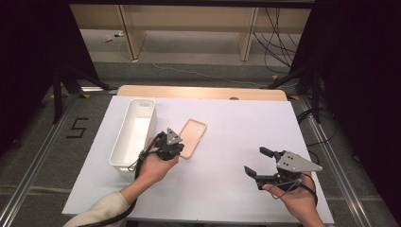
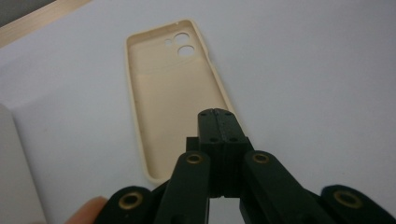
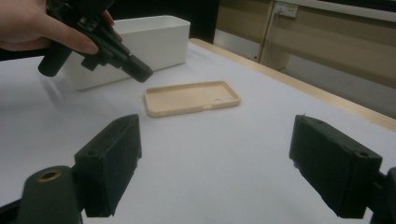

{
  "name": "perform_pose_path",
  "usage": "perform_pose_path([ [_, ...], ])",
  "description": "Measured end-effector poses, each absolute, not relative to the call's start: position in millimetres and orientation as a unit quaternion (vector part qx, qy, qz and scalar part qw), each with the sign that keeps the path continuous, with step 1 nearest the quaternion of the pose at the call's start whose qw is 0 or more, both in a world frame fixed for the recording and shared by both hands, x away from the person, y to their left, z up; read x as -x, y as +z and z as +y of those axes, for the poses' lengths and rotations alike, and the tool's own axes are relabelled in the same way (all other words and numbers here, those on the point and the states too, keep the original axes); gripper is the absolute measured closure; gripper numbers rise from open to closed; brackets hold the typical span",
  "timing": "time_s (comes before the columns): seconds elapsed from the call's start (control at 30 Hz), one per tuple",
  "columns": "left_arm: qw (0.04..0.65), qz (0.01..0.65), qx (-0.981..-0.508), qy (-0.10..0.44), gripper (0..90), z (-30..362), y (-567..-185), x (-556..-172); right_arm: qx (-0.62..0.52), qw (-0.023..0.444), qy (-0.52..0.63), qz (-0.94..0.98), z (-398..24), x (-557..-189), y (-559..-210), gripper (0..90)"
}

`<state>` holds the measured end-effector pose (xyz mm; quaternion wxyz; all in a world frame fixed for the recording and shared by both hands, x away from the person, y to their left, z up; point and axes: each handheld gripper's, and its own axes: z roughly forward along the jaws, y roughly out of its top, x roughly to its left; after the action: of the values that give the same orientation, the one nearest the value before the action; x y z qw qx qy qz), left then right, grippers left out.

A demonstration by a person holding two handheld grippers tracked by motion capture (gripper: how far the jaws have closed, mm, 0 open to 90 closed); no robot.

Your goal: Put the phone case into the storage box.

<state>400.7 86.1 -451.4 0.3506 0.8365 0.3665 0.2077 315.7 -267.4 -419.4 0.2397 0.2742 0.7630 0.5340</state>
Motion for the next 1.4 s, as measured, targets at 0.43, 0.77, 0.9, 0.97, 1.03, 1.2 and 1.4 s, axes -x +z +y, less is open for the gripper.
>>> perform_pose_path([
  [0.43, 0.316, 0.379, -0.849, 0.191, 90.0, 65.3, -471.6, -415.4, -0.275, 0.243, 0.529, 0.766, -267.5, -314.7, -418.8, 18.4],
  [0.77, 0.297, 0.389, -0.854, 0.178, 90.0, 60.0, -481.3, -423.8, -0.275, 0.243, 0.525, 0.768, -267.6, -314.6, -419.0, 18.9],
  [0.9, 0.301, 0.397, -0.851, 0.170, 90.0, 59.2, -481.9, -425.4, -0.276, 0.242, 0.525, 0.768, -267.5, -314.6, -419.0, 19.0],
  [0.97, 0.302, 0.395, -0.852, 0.166, 90.0, 58.6, -482.4, -426.3, -0.275, 0.243, 0.525, 0.768, -267.5, -314.5, -419.0, 18.9],
  [1.03, 0.301, 0.393, -0.852, 0.170, 90.0, 57.7, -481.8, -426.1, -0.275, 0.243, 0.524, 0.769, -267.6, -314.7, -419.1, 18.9],
  [1.2, 0.313, 0.408, -0.845, 0.146, 90.0, 56.0, -482.1, -428.4, -0.275, 0.242, 0.524, 0.769, -267.4, -314.6, -419.1, 18.9],
  [1.4, 0.317, 0.412, -0.843, 0.141, 90.0, 52.8, -482.5, -429.8, -0.275, 0.243, 0.524, 0.769, -267.3, -314.6, -418.9, 18.9],
])
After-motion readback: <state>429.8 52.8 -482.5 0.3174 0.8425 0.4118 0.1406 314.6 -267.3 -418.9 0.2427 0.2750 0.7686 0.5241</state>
